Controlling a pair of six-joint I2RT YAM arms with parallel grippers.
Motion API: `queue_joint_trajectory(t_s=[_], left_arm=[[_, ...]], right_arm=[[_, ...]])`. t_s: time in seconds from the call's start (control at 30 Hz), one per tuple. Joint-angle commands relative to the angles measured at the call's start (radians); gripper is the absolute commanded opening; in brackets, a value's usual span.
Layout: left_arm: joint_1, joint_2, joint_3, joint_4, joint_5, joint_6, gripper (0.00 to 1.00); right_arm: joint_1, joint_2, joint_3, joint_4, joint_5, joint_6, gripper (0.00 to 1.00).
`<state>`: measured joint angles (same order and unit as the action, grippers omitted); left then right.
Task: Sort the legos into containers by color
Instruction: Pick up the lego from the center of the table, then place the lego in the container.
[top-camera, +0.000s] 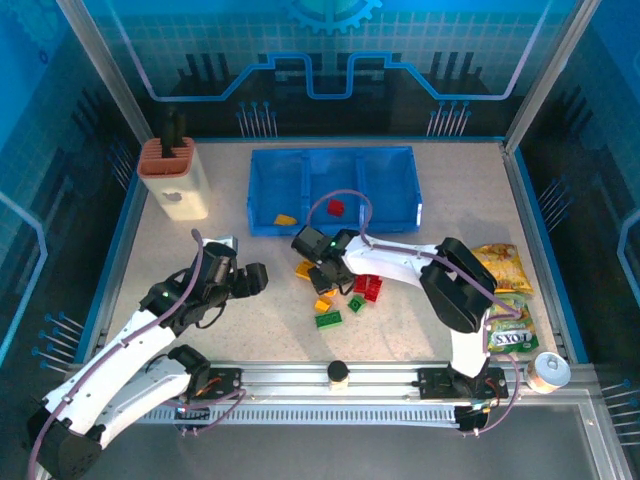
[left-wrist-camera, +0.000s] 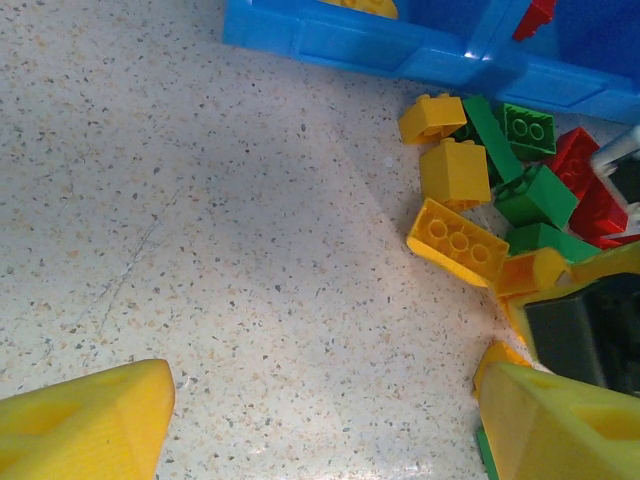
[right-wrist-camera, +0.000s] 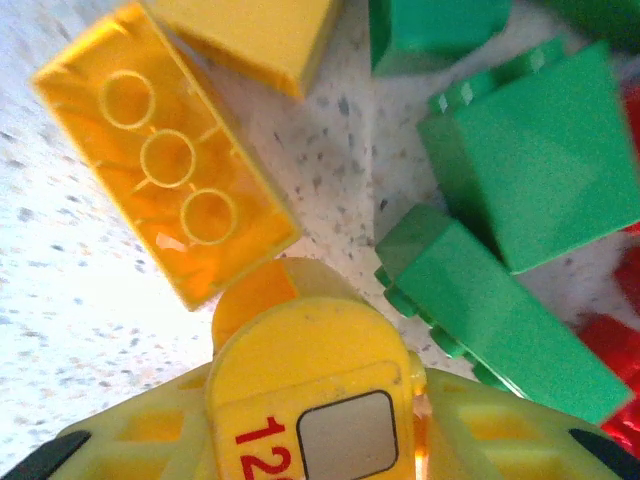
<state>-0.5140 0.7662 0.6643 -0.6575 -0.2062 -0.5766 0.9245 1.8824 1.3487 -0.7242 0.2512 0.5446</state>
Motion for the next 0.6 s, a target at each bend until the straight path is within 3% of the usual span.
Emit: queue_joint_trajectory(t_s=[0.0, 0.23, 0.57], left_arm=[[-0.009, -0.008, 0.003, -0.018, -0.018, 0.010, 0.81], [-0.008, -0.011, -0.011, -0.016, 0.010, -0.016, 0.80], [-0.058, -0.047, -0.011, -0.048, 0.034, -0.072, 0.79]], right_arm=[[0.010, -0.093, 0.104, -0.059, 0.036, -0.027, 0.39], [-0.033, 0.021, 0.419, -0.070, 0.018, -0.129, 0.38], [-0.123, 0.490, 1.050, -0.174, -0.030, -0.231, 0.37]])
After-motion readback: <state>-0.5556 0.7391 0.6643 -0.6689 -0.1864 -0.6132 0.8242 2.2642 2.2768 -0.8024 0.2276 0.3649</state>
